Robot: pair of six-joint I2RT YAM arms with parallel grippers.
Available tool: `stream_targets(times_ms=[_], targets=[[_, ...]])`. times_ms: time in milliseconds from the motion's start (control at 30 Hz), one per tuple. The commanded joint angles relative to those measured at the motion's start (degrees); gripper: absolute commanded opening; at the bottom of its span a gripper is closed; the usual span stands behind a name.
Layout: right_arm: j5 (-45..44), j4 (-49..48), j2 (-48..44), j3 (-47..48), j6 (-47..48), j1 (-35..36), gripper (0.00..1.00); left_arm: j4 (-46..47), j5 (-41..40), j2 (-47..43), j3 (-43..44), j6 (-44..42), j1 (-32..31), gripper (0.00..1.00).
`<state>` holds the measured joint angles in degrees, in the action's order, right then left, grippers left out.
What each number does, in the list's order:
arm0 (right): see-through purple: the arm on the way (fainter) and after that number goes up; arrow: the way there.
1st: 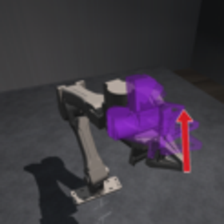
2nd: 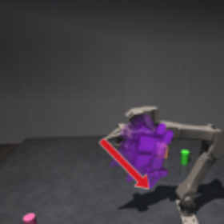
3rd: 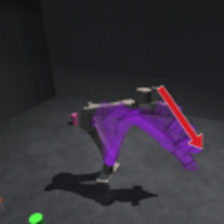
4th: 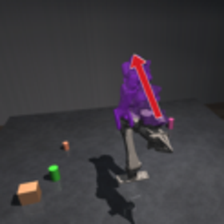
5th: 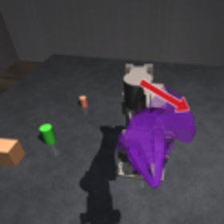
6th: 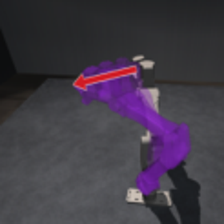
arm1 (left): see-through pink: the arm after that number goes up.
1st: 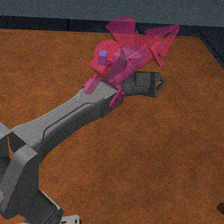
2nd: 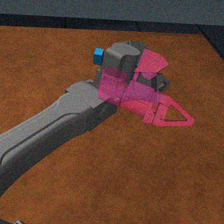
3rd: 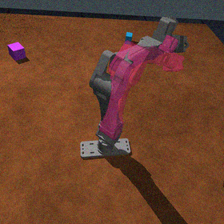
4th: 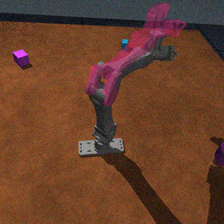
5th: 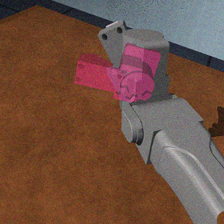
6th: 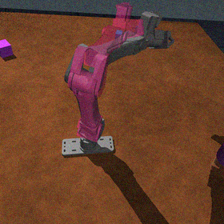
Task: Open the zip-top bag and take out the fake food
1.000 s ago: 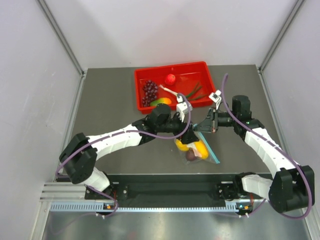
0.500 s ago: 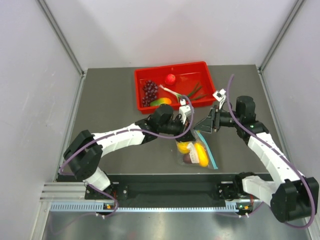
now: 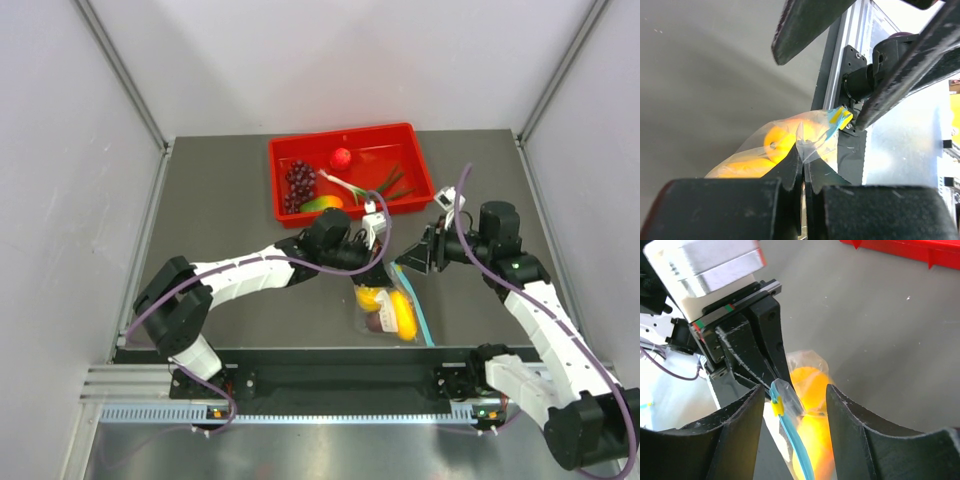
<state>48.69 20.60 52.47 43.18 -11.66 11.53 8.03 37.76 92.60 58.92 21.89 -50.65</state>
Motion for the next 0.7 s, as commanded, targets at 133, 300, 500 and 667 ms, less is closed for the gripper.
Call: stream_targets(times_ms=[133, 300, 500, 667], targets=[[0.4, 1.7, -2.0, 0.4, 3.2, 0.7, 0.51, 1.3, 2.7, 0.2, 2.2, 1.1, 0.1, 0.00], [1.4, 4.2, -1.9, 0.9, 5.3, 0.7, 0.49, 1.5, 3.1, 0.8, 2.3, 1.8, 0.4, 0.00], [2.2, 4.4, -1.6, 0.9, 5.8, 1.1, 0.46, 1.5, 3.4, 1.2, 2.7, 1.9, 0.6, 0.00], [2.5, 4.4, -0.4, 1.0, 6.1, 2.2, 0.42, 1.5, 3.6, 1.6, 3.2, 2.0, 0.6, 0.00]])
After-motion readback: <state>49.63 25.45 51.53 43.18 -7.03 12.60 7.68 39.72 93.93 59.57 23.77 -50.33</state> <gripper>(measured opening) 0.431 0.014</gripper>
